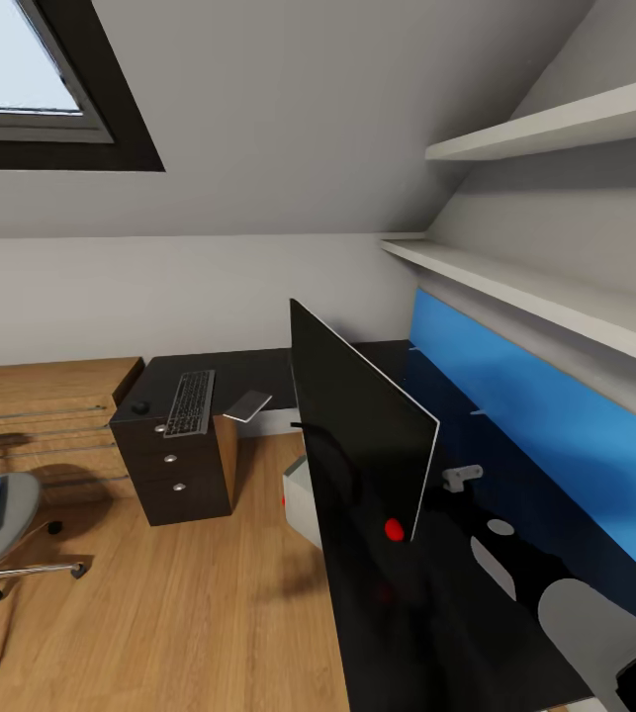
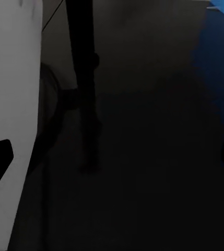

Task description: In the bedroom, organize the workspace by keeping the computer under the desk, ensuring the monitor is on the desk, placing the keyboard on the desk next to the monitor, placing the mouse on the desk next to the keyboard, moving the folder from the swivel chair onto the desk next to the mouse, stacking the notebook on top of the folder with the pen on top of the notebook, and positioning the swivel chair next to the desk.

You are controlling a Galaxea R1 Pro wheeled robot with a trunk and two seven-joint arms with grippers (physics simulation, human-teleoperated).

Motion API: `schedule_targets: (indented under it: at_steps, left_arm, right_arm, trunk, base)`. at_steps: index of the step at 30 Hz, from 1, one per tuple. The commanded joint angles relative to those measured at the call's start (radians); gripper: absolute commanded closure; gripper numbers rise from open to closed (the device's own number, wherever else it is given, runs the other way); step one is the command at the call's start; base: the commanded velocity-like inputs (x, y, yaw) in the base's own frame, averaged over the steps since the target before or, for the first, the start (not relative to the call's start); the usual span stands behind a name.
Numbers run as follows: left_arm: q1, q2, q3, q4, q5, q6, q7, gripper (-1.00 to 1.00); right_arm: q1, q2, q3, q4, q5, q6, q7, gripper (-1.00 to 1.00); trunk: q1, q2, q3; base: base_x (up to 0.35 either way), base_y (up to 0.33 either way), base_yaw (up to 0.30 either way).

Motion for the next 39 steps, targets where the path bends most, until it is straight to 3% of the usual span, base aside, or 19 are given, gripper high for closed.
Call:
schedule_targets:
  at_steps: [1, 39]
  left_arm:
    - [-0.001, 0.000, -0.002, 0.001, 0.010, -0.004, 0.001, -1.00]
    - [-0.001, 0.005, -0.001, 0.001, 0.012, -0.004, 0.001, -1.00]
  right_arm:
    - [-0.001, 0.000, 0.007, 0.001, -0.011, -0.004, 0.003, -1.00]
    - [-0.001, 0.006, 0.006, 0.004, -0.012, -0.004, 0.000, -1.00]
  trunk:
    - [0.000, -0.002, -0.002]
    - [0.000, -0.002, -0.002]
  base:
    - [0.000, 0.000, 0.078]
    - [0.000, 0.000, 0.245]
